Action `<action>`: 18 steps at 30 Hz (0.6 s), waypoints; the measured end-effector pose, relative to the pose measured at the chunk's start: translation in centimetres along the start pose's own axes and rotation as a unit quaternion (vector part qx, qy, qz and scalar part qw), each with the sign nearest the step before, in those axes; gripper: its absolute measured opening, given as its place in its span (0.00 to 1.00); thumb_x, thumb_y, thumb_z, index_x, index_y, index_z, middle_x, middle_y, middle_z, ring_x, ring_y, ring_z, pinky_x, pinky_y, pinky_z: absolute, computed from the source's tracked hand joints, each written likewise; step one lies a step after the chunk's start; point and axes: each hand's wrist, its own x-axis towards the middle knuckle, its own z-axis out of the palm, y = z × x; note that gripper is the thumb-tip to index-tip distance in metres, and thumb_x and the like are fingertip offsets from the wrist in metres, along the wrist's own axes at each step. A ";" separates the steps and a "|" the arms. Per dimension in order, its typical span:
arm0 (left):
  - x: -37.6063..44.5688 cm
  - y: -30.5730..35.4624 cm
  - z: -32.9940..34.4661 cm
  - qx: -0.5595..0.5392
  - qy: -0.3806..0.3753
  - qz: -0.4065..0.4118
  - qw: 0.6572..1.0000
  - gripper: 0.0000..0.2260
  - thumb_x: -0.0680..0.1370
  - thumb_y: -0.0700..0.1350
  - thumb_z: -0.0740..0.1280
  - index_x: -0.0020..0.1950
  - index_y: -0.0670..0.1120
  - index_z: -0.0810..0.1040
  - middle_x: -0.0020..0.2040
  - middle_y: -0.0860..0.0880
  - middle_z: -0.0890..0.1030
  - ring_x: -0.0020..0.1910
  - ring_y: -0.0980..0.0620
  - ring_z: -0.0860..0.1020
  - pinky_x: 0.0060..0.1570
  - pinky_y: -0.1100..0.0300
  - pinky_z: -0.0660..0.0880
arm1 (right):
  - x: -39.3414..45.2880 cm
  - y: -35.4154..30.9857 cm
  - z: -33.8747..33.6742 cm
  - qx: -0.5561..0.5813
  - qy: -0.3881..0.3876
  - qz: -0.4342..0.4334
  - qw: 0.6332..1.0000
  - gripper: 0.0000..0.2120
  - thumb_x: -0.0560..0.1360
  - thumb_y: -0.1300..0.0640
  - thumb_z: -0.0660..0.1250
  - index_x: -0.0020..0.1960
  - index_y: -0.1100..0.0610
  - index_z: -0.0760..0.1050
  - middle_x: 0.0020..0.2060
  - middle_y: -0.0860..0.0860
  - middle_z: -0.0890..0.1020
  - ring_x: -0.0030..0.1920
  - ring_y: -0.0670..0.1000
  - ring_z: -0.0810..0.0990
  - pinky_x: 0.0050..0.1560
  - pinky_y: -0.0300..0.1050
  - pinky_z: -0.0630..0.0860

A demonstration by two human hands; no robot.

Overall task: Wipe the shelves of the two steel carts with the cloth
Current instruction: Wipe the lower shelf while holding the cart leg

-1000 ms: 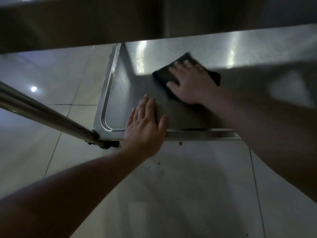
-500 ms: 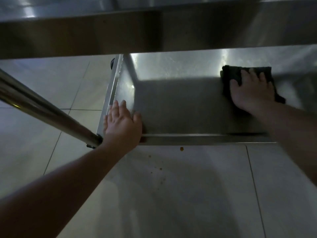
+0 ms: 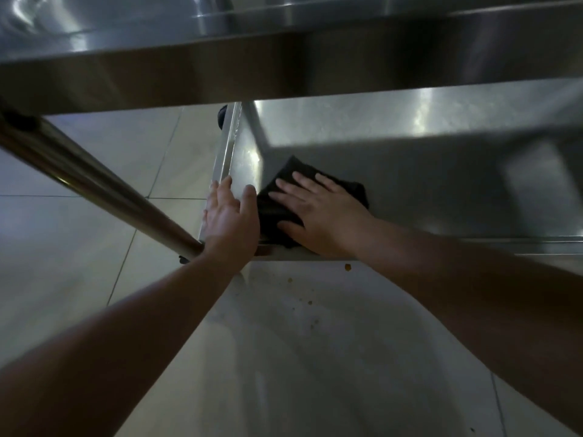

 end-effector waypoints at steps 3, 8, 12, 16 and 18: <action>-0.3 0.5 0.8 0.094 0.000 0.013 0.996 0.34 0.84 0.65 0.54 0.87 0.53 0.50 0.87 0.49 0.46 0.85 0.49 0.44 0.83 0.43 0.43 | -3.2 2.0 0.2 -0.005 0.012 0.014 1.000 0.31 0.84 0.34 0.42 0.85 0.41 0.48 0.84 0.41 0.47 0.83 0.46 0.42 0.82 0.54 0.40; -2.0 3.1 3.8 0.156 -0.055 0.091 0.982 0.34 0.84 0.62 0.55 0.87 0.52 0.48 0.87 0.50 0.44 0.85 0.52 0.39 0.82 0.50 0.37 | -7.6 6.6 -0.2 -0.001 0.006 0.048 0.999 0.35 0.81 0.31 0.37 0.85 0.42 0.46 0.84 0.42 0.46 0.83 0.46 0.41 0.82 0.53 0.40; -4.0 5.3 6.9 0.201 -0.107 0.142 0.963 0.33 0.85 0.63 0.54 0.87 0.52 0.50 0.87 0.51 0.45 0.85 0.52 0.40 0.80 0.52 0.38 | -11.9 11.0 -0.3 -0.003 0.003 0.081 0.997 0.40 0.76 0.27 0.32 0.85 0.41 0.44 0.84 0.42 0.44 0.83 0.46 0.39 0.82 0.53 0.39; -5.8 7.4 9.2 0.251 -0.130 0.164 0.945 0.33 0.85 0.64 0.53 0.87 0.54 0.49 0.87 0.53 0.43 0.85 0.52 0.39 0.80 0.50 0.38 | -16.0 15.0 -0.8 0.000 -0.006 0.127 0.992 0.48 0.71 0.21 0.27 0.85 0.42 0.41 0.84 0.43 0.41 0.83 0.47 0.37 0.82 0.54 0.39; -6.7 8.6 10.5 0.259 -0.135 0.186 0.938 0.33 0.84 0.64 0.53 0.86 0.54 0.49 0.87 0.53 0.44 0.85 0.52 0.39 0.79 0.51 0.37 | -17.8 16.8 -1.0 0.009 0.001 0.177 0.984 0.51 0.69 0.18 0.28 0.85 0.43 0.41 0.84 0.45 0.41 0.83 0.50 0.38 0.82 0.55 0.40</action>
